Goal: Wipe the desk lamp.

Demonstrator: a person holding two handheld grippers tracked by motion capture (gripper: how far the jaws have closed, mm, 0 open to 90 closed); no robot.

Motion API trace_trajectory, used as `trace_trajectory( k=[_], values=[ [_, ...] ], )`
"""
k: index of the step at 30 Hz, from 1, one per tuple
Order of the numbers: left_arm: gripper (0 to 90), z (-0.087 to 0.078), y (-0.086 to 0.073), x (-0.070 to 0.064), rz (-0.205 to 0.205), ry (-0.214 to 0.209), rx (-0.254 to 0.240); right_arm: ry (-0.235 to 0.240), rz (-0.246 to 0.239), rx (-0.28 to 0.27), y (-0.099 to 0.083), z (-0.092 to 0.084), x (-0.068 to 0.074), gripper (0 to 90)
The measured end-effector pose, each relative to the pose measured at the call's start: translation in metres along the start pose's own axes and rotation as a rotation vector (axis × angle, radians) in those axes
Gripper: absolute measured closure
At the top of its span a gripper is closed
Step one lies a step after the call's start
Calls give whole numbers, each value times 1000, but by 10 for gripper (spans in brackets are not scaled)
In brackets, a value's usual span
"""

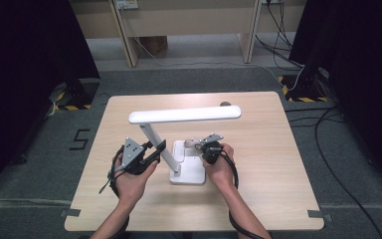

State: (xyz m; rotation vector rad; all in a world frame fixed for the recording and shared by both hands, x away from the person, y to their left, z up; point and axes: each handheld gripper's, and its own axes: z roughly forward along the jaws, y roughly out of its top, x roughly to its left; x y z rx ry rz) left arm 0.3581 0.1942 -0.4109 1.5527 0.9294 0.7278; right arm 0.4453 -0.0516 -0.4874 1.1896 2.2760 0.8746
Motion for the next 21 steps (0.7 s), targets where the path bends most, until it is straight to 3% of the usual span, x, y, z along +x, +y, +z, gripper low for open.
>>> trace_trajectory(
  k=[11,21],
  values=[
    [631,0,0,0,5,0,3,-20,32,-22,6,-7,-10,855],
    [629,0,1,1,11,-4,9,32,38,-91,35,-2,-1,854]
  ],
)
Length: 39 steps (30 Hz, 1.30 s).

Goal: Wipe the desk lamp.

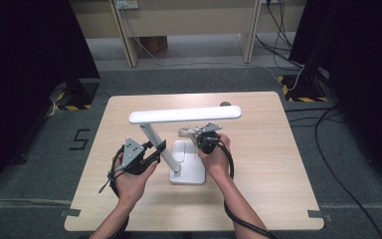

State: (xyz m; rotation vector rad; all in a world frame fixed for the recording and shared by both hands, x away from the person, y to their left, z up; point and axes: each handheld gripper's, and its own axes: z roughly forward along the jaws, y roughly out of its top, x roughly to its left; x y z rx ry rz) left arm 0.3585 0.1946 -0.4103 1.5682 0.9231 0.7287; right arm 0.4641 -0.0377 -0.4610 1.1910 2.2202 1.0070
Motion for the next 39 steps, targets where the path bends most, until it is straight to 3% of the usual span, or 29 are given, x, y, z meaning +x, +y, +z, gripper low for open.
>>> trace_trajectory(
  k=[4,14,22,27,39],
  values=[
    [628,0,0,0,0,-2,0,34,-1,-15,11,10,11,854],
    [627,0,-1,1,-7,-10,2,93,-57,-14,30,34,40,854],
    [612,0,-1,1,-2,-17,10,105,-36,8,23,51,42,853],
    [603,2,-1,2,-7,-22,12,94,-60,25,18,56,42,853],
    [604,4,-1,3,-22,-26,15,84,-75,29,16,58,44,853]
  ],
)
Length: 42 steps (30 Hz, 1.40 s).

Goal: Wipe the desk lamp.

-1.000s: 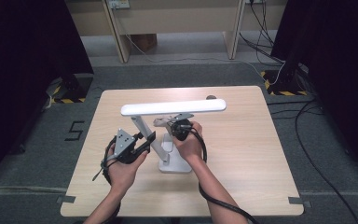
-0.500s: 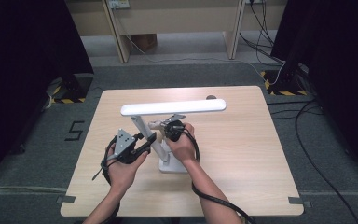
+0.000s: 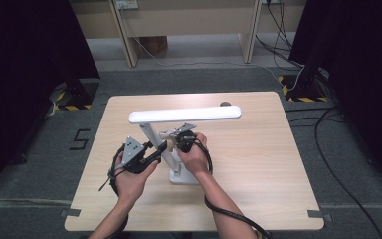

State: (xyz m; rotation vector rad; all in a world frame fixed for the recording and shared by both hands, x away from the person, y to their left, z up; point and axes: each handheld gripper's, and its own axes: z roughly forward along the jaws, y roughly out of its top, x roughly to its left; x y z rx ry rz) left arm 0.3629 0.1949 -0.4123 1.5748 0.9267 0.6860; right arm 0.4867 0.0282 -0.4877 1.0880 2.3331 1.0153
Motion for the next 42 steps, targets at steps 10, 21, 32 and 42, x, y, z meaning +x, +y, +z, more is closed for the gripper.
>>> trace_trajectory(
  k=[10,21,32,42],
  values=[
    [617,1,1,1,3,3,5,2,14,6,0,0,0,854],
    [632,1,1,1,8,10,8,-25,15,3,-3,-3,-6,854],
    [631,0,0,0,15,16,7,-73,27,23,-11,-10,-16,854],
    [628,0,0,0,23,16,10,-107,24,44,-20,-18,-27,854]
  ],
)
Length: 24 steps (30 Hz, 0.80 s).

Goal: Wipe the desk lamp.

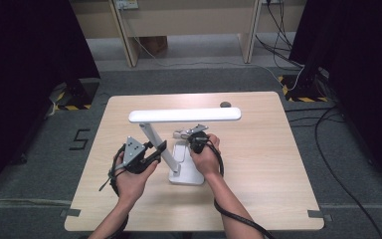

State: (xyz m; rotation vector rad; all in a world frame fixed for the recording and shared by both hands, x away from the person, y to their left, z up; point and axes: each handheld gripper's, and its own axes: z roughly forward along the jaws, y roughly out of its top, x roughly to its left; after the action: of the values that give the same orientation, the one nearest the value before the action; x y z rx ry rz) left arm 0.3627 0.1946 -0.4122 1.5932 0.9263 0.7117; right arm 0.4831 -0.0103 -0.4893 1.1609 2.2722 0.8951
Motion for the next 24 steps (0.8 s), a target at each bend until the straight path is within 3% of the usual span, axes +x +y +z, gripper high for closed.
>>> trace_trajectory(
  k=[16,24],
  values=[
    [629,-2,-2,1,-8,-7,1,-40,25,15,-14,-11,-18,855],
    [625,-2,-2,0,-8,-7,0,-61,8,22,-18,-14,-24,855]
  ],
)
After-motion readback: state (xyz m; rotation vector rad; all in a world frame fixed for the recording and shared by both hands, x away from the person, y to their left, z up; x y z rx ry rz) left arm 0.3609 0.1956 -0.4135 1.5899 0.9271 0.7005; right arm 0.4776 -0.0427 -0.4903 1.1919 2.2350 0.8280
